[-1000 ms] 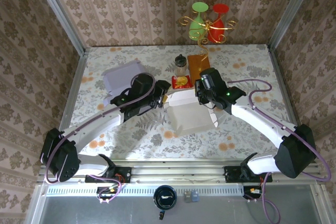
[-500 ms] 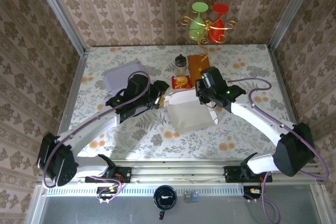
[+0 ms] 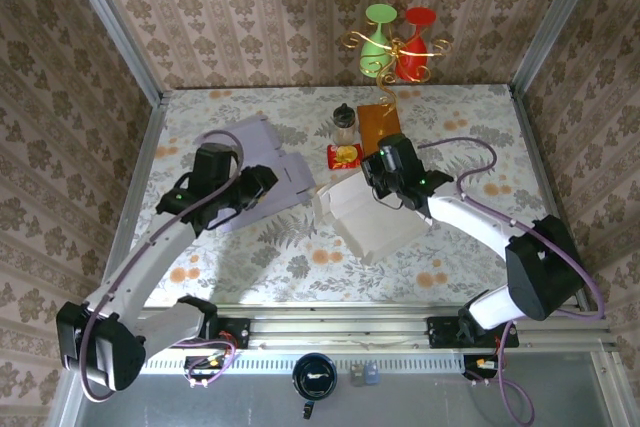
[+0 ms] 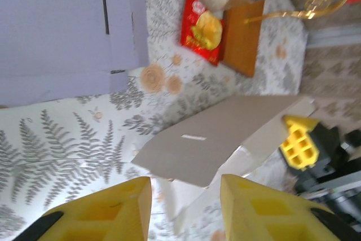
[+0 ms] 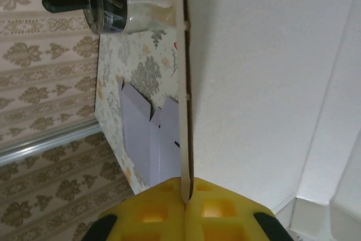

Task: Fold the paper box

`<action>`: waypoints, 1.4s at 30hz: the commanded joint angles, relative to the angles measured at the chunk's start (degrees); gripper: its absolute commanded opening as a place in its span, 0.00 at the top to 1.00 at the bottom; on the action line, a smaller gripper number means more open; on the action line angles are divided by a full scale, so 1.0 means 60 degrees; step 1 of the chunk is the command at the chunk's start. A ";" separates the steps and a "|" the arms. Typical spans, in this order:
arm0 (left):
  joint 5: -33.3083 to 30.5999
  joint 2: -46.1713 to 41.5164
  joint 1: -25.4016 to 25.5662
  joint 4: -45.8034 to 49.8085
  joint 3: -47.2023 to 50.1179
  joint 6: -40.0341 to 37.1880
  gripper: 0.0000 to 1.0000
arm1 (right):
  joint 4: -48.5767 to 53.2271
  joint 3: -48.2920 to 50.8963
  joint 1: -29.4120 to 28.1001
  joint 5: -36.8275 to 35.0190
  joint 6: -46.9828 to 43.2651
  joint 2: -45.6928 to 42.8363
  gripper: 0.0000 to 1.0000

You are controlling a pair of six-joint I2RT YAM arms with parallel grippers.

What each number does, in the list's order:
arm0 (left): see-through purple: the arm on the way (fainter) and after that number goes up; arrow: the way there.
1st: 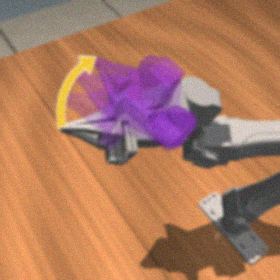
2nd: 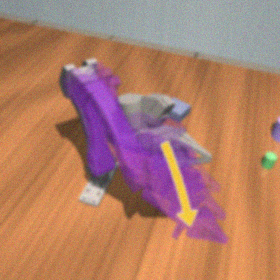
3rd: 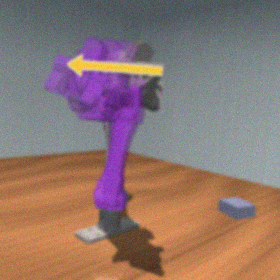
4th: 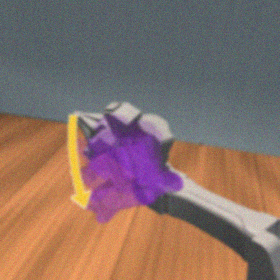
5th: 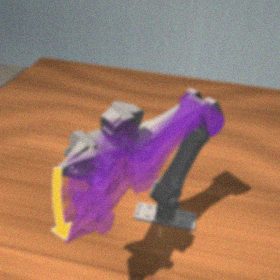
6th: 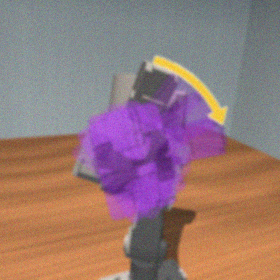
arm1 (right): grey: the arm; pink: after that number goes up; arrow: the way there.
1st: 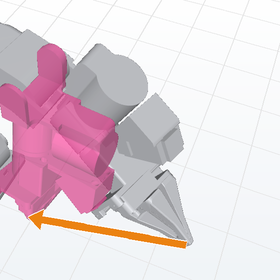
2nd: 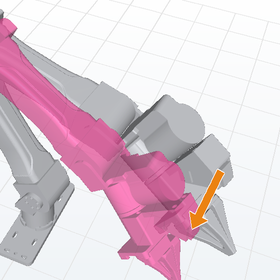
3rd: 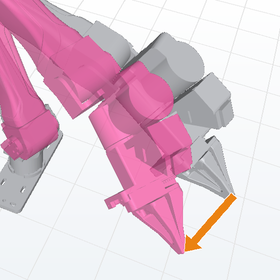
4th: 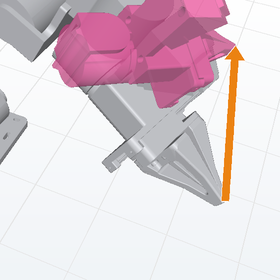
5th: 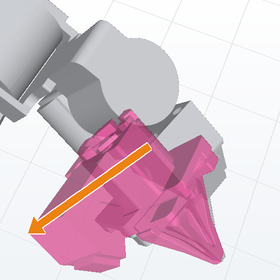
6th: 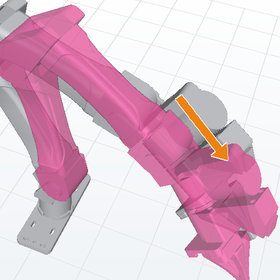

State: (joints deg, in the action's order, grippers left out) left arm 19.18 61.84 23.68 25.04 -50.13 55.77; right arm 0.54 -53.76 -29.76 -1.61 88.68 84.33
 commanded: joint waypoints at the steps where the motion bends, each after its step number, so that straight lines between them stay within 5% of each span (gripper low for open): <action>1: 0.0466 0.0182 0.0008 -0.0601 0.0631 -0.2445 0.64 | -0.2147 0.0668 0.0117 0.0448 -0.0880 -0.0198 1.00; 10: 0.0636 0.1475 0.0996 -0.3495 0.1979 -0.4190 0.65 | -0.4882 0.1889 0.0713 0.1970 -0.1134 0.0266 1.00; 24: -0.0190 0.2768 0.2352 -0.6099 0.2597 -0.6173 0.62 | -0.6003 0.2363 0.0989 0.2599 -0.1008 0.0740 1.00; 42: -0.0468 0.3563 0.3213 -0.5816 0.1683 -0.7423 0.69 | -0.5862 0.2195 0.0915 0.2641 -0.0912 0.0926 1.00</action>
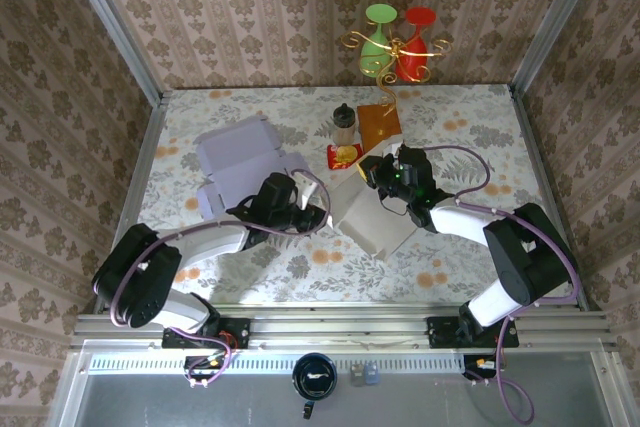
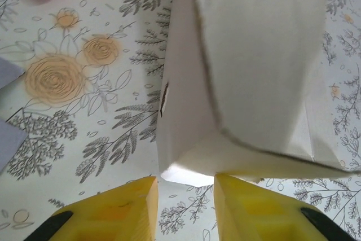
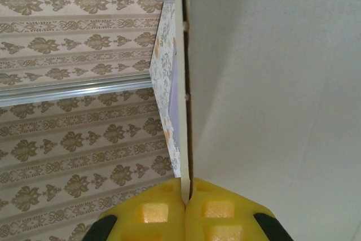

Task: Fold the paper box

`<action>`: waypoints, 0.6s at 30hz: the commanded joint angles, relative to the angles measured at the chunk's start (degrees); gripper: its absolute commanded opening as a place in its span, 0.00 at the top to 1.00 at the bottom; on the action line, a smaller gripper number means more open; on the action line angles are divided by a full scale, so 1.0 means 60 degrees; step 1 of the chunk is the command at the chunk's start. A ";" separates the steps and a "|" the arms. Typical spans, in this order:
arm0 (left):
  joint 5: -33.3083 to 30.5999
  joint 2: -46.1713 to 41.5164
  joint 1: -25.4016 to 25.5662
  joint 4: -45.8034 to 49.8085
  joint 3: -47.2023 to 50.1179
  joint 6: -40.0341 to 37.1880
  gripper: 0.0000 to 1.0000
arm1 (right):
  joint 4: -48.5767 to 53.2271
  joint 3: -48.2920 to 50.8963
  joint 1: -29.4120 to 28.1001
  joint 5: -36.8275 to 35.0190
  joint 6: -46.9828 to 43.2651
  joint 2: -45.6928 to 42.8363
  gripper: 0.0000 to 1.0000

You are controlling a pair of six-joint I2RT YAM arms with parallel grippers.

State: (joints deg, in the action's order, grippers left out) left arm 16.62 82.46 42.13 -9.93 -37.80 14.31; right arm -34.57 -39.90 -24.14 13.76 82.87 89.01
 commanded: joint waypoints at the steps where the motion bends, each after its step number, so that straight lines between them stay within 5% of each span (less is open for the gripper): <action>1: -0.0060 0.0129 0.0171 0.0049 -0.0413 -0.0562 0.69 | -0.0021 -0.0101 -0.0033 0.0080 0.0060 0.0136 1.00; 10: -0.0243 0.0421 0.0370 0.0297 -0.0830 -0.0926 0.76 | -0.0043 -0.0086 -0.0124 0.0006 0.0250 0.0026 1.00; 18: -0.0932 0.0692 0.0563 0.0058 -0.0895 -0.0710 0.69 | -0.0257 0.0196 -0.0217 -0.0165 0.0213 -0.0017 1.00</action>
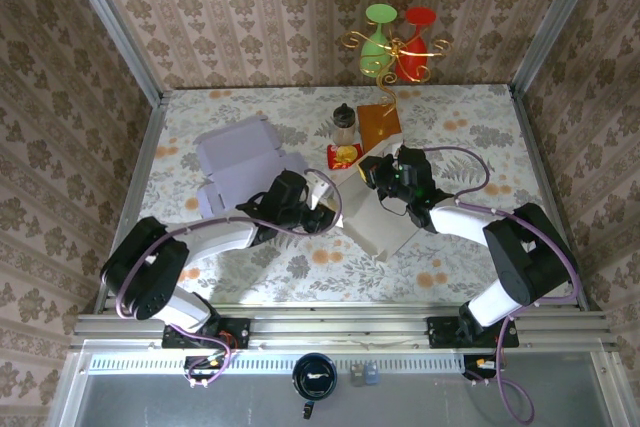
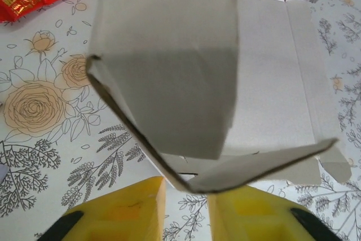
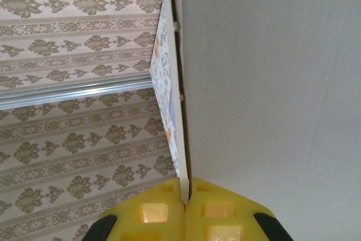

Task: Fold the paper box

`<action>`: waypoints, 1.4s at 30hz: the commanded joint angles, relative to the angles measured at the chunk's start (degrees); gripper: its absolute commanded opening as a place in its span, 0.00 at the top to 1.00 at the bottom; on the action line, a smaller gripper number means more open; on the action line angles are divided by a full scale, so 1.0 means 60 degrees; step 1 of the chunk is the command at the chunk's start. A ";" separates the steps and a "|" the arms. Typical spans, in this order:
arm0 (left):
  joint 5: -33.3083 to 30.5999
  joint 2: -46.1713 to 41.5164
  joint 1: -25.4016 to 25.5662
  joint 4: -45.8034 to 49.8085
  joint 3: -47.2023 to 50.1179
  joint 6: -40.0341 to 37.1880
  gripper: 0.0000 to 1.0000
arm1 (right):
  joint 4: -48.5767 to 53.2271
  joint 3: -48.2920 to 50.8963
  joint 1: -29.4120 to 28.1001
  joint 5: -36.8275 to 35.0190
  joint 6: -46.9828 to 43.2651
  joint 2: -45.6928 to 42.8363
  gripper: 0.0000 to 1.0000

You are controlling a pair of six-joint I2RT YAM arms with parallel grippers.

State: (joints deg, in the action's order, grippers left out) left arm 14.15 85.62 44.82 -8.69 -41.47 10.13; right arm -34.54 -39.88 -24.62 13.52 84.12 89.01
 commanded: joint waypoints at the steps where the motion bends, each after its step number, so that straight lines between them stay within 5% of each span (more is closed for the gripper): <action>1: -0.0683 0.0186 0.0157 -0.0151 -0.0310 0.0015 0.66 | -0.0425 0.0261 -0.0156 -0.0156 0.0003 0.0024 1.00; 18: -0.2415 0.0421 0.0368 -0.0803 -0.0015 0.1172 0.64 | -0.4417 0.1747 -0.0656 -0.1394 0.0250 0.1062 1.00; 42: -0.4666 0.1303 0.1121 -0.1249 -0.0403 0.2425 0.72 | -0.4685 0.1914 -0.1154 -0.2198 0.0987 0.1572 1.00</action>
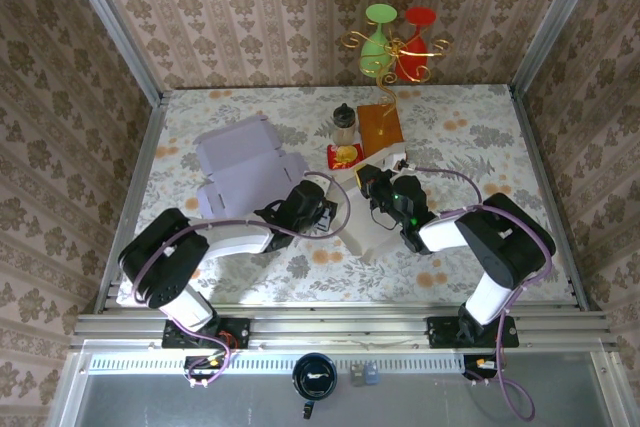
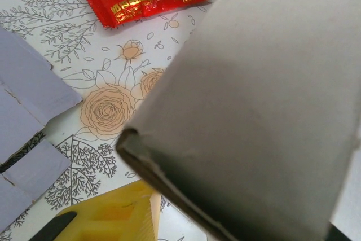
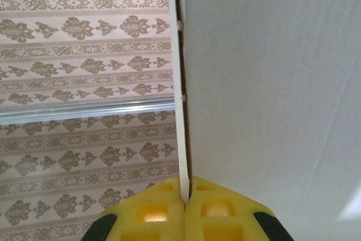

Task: Fold the paper box

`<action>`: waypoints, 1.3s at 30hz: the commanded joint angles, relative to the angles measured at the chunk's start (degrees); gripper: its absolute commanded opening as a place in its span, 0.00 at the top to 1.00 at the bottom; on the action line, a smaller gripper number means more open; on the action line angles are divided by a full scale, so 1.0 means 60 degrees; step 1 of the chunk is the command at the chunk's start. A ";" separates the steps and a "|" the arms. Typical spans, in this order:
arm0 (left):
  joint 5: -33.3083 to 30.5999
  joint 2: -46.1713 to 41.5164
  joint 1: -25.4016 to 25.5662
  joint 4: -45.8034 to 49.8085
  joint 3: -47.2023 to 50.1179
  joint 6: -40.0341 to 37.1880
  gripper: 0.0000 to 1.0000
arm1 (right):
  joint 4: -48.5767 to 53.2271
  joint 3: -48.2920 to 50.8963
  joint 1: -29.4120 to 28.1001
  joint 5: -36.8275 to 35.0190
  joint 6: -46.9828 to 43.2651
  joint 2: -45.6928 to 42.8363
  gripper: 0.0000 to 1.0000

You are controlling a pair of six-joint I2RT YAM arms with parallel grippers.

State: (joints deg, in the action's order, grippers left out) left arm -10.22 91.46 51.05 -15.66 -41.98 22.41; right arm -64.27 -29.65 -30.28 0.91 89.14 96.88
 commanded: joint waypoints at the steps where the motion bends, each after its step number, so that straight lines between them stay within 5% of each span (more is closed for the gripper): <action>1: -0.0734 0.0369 0.0150 -0.0048 -0.0367 0.0446 0.72 | 0.0282 0.0210 -0.0237 -0.0146 0.0163 0.0267 1.00; 18: -0.2583 0.0980 0.0848 0.1000 -0.1201 0.2316 0.83 | 0.0667 0.0020 -0.0534 -0.0656 0.0538 0.0200 1.00; 30: -0.3711 0.1488 0.1135 0.2769 -0.2317 0.3745 1.00 | 0.1005 -0.0026 -0.0768 -0.1157 0.0904 -0.0072 1.00; 39: -0.4017 0.1645 0.1146 0.3484 -0.2704 0.4080 1.00 | 0.1304 0.0004 -0.0798 -0.1278 0.0927 -0.0370 1.00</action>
State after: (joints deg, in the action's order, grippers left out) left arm -32.58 99.92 57.78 2.33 -55.86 44.97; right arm -61.30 -29.80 -33.43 -8.43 94.19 95.50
